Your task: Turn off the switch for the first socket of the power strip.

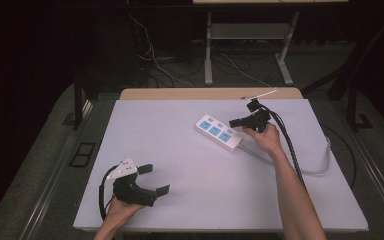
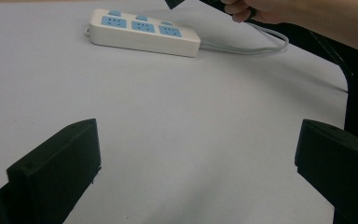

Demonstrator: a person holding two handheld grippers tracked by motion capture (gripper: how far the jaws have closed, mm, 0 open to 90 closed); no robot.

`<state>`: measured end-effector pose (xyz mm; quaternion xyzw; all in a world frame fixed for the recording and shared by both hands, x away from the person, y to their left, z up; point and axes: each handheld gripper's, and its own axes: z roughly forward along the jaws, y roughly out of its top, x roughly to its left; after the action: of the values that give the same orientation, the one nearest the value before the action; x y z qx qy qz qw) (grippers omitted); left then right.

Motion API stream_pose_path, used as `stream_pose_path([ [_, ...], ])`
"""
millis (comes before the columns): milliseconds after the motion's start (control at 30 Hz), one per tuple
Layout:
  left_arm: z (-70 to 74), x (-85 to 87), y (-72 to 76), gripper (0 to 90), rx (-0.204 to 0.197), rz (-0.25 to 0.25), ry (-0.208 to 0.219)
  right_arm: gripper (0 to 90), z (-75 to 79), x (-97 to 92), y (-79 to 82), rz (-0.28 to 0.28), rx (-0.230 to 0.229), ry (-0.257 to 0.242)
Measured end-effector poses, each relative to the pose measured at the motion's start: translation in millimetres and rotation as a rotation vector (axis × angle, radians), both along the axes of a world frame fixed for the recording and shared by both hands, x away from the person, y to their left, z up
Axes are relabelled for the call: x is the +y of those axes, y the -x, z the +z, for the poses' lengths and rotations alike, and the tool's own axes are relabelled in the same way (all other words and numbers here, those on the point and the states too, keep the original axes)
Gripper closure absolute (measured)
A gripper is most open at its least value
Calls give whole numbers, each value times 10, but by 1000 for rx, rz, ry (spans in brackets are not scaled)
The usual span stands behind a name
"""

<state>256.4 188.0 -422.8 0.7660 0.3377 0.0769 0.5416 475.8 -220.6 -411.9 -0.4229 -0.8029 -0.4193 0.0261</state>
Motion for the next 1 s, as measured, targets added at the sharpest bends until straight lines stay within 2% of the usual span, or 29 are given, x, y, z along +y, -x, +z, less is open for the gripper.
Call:
stream_pose_path([
  [167,-2,-2,2,0,-1,-4,-1,897,-65,29,-10,1,15,15],
  [333,-2,-2,2,0,-2,-4,-3,897,-139,77,-22,4,26,53],
  [733,-5,-4,0,0,1,-5,-7,900,-163,76,-17,-6,19,46],
  [900,-4,-4,7,0,3,-2,-6,900,-151,108,6,-13,14,65],
  [1000,-3,-3,15,0,1,-2,-6,900,-169,89,14,-28,20,44],
])
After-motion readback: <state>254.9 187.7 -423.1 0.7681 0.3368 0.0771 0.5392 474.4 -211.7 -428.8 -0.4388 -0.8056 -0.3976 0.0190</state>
